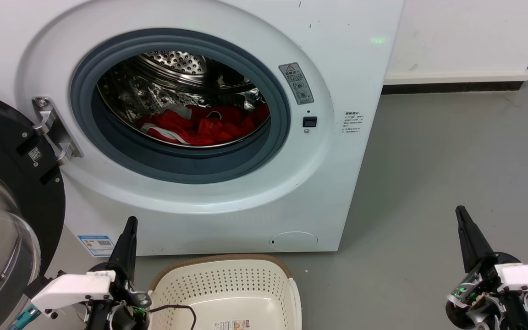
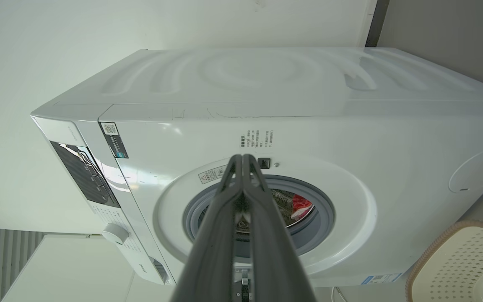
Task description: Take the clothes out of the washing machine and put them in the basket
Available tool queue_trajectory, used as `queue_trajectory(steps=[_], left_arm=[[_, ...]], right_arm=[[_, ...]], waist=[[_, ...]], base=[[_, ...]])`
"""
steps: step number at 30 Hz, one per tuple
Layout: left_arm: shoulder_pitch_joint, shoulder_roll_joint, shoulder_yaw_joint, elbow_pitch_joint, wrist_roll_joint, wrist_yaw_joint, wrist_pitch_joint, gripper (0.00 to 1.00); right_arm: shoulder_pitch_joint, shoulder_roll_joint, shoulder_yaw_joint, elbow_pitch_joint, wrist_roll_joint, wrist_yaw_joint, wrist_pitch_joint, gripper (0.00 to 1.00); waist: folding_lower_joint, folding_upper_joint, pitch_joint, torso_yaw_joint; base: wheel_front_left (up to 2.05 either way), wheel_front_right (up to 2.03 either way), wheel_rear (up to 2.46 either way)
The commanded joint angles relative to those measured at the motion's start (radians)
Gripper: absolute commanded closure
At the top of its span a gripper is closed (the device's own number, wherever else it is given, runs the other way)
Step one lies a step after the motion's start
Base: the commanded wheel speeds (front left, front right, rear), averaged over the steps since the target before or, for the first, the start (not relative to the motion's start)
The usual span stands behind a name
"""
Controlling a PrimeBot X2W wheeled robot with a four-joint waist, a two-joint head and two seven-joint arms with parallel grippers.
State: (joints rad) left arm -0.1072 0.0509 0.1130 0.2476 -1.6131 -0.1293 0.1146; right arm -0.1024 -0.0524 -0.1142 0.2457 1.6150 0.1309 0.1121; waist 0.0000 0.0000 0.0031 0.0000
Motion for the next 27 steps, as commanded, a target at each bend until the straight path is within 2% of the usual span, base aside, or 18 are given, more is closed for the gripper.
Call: queue_trajectory(steps=[1,27], left_arm=[[-0.005,-0.002,0.002,-0.002,0.0,-0.004,0.0,1.0],[-0.005,-0.002,0.002,-0.002,0.0,-0.004,0.0,1.0]], right_arm=[[-0.013,0.004,0.001,0.001,-0.004,0.0,0.001,1.0],[-0.014,0.004,0.001,0.001,-0.004,0.0,0.001,1.0]], waist=[[0.0,0.0,0.0,0.0],[0.0,0.0,0.0,0.0]], base=[[0.0,0.0,0.0],[0.0,0.0,0.0]])
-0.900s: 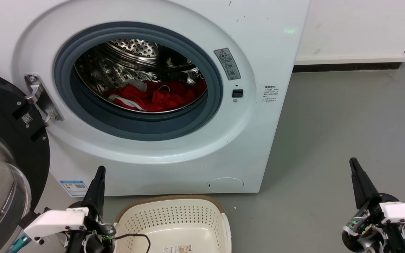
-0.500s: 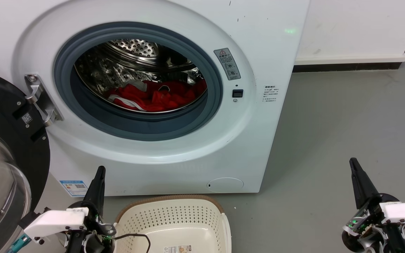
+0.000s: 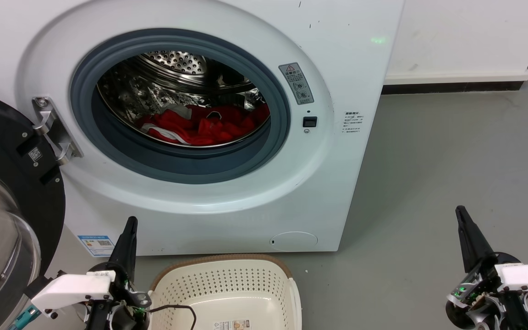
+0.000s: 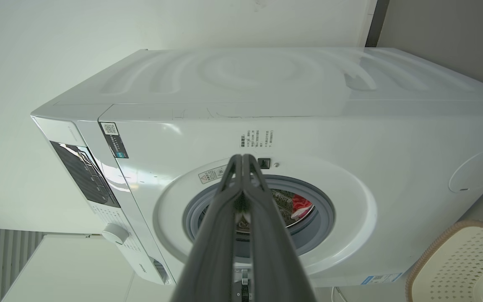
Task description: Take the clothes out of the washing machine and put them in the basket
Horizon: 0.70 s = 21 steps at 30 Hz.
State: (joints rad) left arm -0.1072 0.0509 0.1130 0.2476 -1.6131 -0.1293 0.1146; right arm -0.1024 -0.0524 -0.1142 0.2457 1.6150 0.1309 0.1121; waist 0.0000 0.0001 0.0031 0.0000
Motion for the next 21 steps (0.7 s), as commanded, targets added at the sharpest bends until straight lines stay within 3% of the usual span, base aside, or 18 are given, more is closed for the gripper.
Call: queue_trajectory(steps=[1,2,15,21], left_arm=[[-0.005,-0.002,0.002,-0.002,0.0,-0.004,0.0,1.0],[0.0,0.0,0.0,0.0,0.0,0.0,0.0,0.0],[-0.006,0.0,-0.073,-0.026,0.017,0.0,-0.062,0.0],[-0.005,0.0,-0.073,-0.062,0.078,0.0,-0.098,0.0]], right_arm=[[-0.014,0.004,0.001,0.001,-0.004,0.0,0.001,1.0],[0.0,0.0,0.0,0.0,0.0,0.0,0.0,0.0],[0.03,-0.002,0.039,-0.057,-0.046,0.0,-0.061,0.0],[0.044,-0.006,0.056,-0.077,-0.158,0.0,-0.097,0.0]], waist=[[0.0,-0.0001,0.0,0.0],[0.0001,-0.0001,0.0,0.0],[0.0001,-0.0001,0.001,0.001],[0.0001,-0.0001,0.001,0.002]], base=[[0.0,0.0,0.0],[0.0,0.0,0.0],[0.0,0.0,0.0],[0.0,0.0,0.0]])
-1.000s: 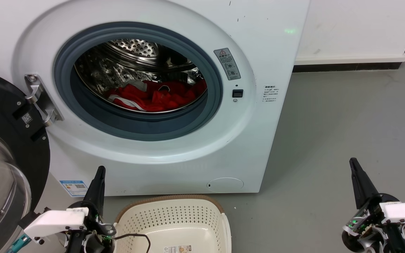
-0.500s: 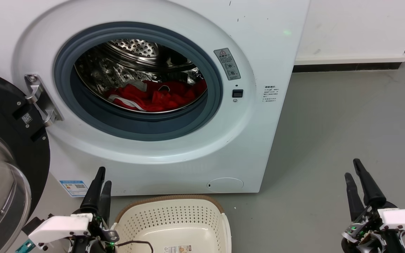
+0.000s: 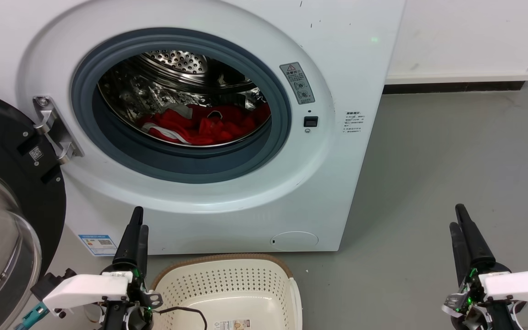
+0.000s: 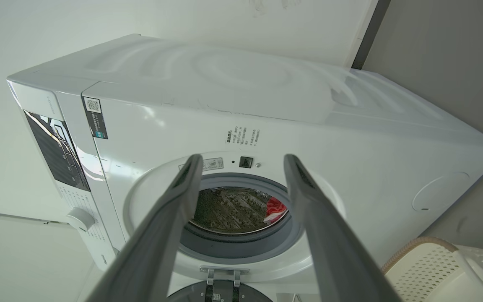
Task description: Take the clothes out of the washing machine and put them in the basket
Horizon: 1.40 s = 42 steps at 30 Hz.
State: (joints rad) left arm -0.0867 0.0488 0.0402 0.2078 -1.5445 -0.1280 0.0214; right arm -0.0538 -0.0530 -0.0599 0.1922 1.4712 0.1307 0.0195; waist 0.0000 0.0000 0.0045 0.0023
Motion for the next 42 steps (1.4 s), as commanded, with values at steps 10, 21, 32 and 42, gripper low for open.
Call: queue_trajectory(steps=[10,21,32,42], left_arm=[[-0.027,0.002,-0.018,-0.057,0.195,-0.002,-0.045,0.0],[-0.023,0.002,-0.04,-0.078,0.373,-0.002,-0.086,0.0],[-0.017,0.002,-0.071,-0.092,0.588,0.024,-0.121,0.0],[-0.012,0.002,-0.099,-0.082,0.758,0.048,-0.149,0.0]], right_arm=[[0.013,0.0,0.003,-0.062,-0.256,0.0,-0.045,0.0],[0.041,0.001,0.012,-0.099,-0.485,0.0,-0.085,0.0],[0.067,0.002,0.018,-0.116,-0.7,0.0,-0.121,0.0],[0.083,0.002,0.016,-0.128,-0.862,0.0,-0.13,0.0]], waist=[[0.0,0.0,-0.002,0.005],[0.0,0.0,-0.006,0.009],[0.0,0.0,-0.01,0.014],[0.0,0.0,-0.011,0.018]], base=[[0.0,0.0,0.0],[0.0,0.0,0.0],[0.0,0.0,0.0],[0.0,0.0,0.0]])
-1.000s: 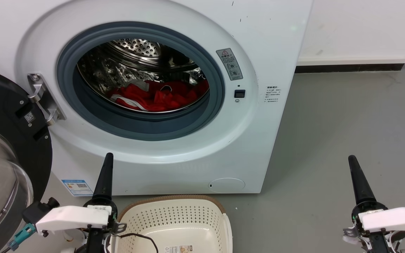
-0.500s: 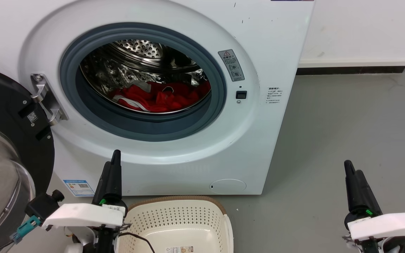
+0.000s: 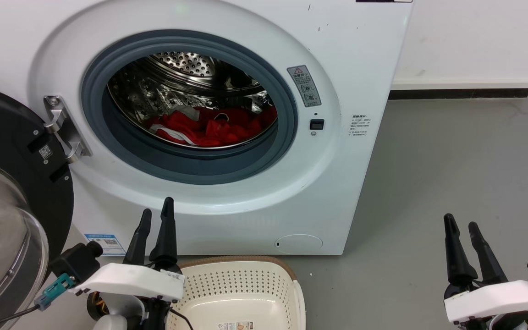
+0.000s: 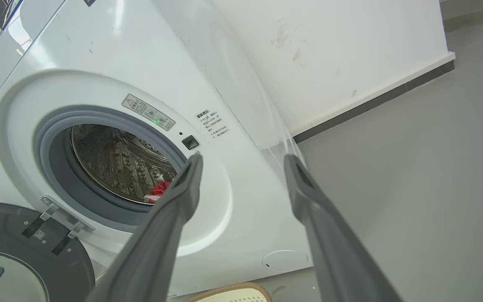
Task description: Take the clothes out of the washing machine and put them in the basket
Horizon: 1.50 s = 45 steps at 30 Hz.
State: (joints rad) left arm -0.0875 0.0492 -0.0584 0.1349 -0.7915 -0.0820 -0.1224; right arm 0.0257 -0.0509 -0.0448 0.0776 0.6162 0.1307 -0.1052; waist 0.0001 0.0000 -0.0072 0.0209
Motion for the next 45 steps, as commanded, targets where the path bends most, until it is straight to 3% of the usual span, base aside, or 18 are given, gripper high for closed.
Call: queue_trajectory(steps=[1,16,45], left_arm=[[-0.009,0.002,-0.008,-0.005,0.043,0.007,-0.01,0.0],[-0.011,0.002,-0.046,0.03,0.268,0.042,-0.052,0.0],[-0.014,0.001,-0.086,0.068,0.563,0.076,-0.115,0.0]], right_arm=[[0.007,0.0,-0.002,-0.017,-0.044,0.0,-0.004,0.0],[0.032,0.0,-0.012,-0.047,-0.275,0.0,-0.004,0.0],[0.055,0.001,-0.021,-0.047,-0.535,0.0,-0.041,0.0]], waist=[[0.0,0.0,0.0,0.001],[-0.0001,0.0,-0.003,0.011],[-0.0001,0.0,-0.008,0.02]], base=[[0.0,0.0,0.0],[0.0,0.0,0.0],[0.0,0.0,0.0]])
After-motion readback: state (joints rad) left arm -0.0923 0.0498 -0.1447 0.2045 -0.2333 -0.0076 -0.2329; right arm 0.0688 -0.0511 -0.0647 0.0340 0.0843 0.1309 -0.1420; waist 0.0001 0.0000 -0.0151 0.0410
